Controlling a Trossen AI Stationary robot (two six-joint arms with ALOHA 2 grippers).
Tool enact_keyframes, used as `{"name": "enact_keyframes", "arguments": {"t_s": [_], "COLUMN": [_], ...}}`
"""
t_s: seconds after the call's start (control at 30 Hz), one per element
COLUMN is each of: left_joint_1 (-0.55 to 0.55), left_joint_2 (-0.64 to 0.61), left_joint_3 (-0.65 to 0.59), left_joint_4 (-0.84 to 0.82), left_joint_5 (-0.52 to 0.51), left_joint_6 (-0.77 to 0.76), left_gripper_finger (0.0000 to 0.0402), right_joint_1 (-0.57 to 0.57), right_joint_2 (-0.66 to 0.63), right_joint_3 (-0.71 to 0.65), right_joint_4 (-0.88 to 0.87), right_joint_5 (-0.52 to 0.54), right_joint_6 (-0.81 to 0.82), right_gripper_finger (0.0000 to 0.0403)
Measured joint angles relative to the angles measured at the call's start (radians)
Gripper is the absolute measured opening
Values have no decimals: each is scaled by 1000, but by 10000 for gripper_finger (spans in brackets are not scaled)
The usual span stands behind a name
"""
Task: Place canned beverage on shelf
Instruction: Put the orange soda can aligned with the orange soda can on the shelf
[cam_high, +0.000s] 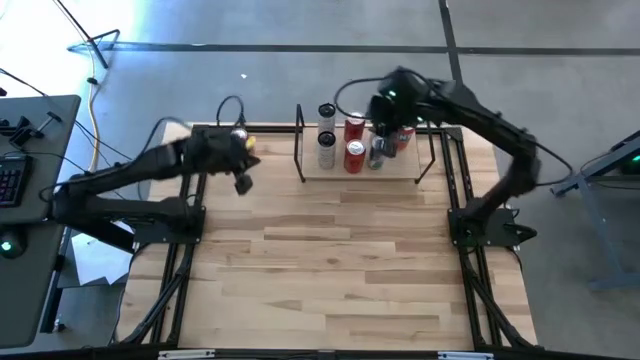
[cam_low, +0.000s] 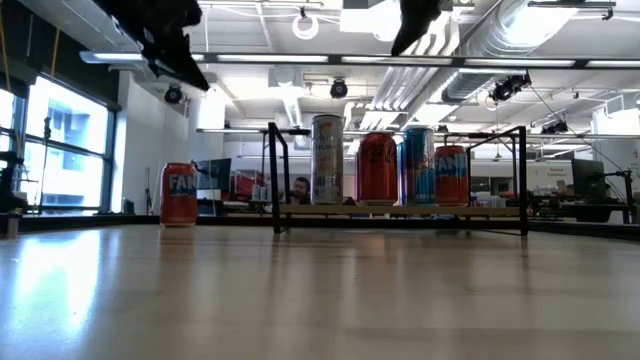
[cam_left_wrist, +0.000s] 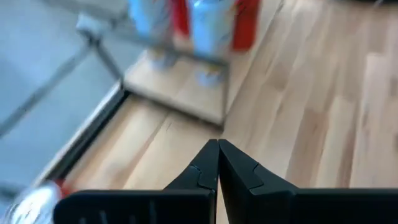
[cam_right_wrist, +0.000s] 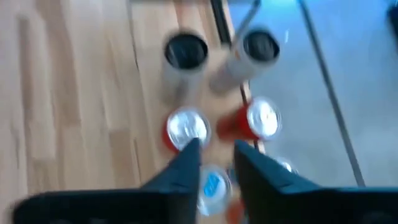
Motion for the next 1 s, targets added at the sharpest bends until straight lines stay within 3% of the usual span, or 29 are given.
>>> {"name": "enact_keyframes", "arguments": {"t_s": [0.07,0.13,0.33,0.5,0.73,0.87,1.0], "left_joint_1": [91,176,363,438,479,514,563], "left_joint_2": [57,128,382,539,665,724,784], "left_joint_3": [60,113,277,426,599,629,630], "left_joint_4": [-111,-207,-442,-605,-691,-702,-710], "left_joint_5": [64,112,156,126,50,24,20], "left_joint_6": [12,32,42,58,-8,-36,-22], "left_gripper_finger": [0,0,4,47,177,253,298], "right_joint_1": [12,31,131,245,348,373,386], "right_joint_2": [-92,-184,-424,-558,-652,-671,-671], "right_joint_3": [-137,-290,-733,-994,-1133,-1146,-1144], "right_joint_4": [139,288,696,966,1061,1057,1061], "right_joint_5": [-24,-27,-19,11,42,55,55], "right_joint_6": [-3,-3,68,102,80,79,76], "right_gripper_finger": [35,10,33,19,2,1,0]}}
